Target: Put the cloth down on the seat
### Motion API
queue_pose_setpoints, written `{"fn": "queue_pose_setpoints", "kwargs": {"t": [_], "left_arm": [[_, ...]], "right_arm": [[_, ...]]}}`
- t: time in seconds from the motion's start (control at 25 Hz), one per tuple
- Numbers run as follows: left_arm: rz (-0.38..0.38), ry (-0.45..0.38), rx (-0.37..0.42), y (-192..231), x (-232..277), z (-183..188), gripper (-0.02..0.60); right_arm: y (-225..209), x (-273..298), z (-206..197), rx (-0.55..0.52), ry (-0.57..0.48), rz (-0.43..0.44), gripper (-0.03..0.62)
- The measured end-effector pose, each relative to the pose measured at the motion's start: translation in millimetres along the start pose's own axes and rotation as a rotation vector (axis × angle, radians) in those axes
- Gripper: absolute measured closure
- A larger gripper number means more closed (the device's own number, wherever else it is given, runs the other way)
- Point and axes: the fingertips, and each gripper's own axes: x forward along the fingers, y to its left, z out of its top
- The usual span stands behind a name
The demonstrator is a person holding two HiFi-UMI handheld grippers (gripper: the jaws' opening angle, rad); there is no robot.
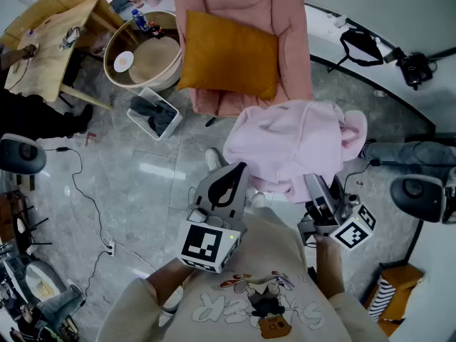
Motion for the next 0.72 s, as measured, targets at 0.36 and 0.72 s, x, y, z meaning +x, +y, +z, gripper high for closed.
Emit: {"fn": "queue_pose_setpoints", "kwargs": {"t": [0.36, 0.72], "left_arm": [[0.071, 0.027, -0.006, -152.7, -49.8, -60.4, 0.578], [0.061, 0.030, 0.014, -188.5, -75.4, -80.9, 0.578]], "right_arm": [[2.1, -140.8, -22.3, 0.015, 0.045, 0.051, 0.471], [29.8, -183.1, -52.6, 0.043, 0.024, 0.087, 0.470]]}}
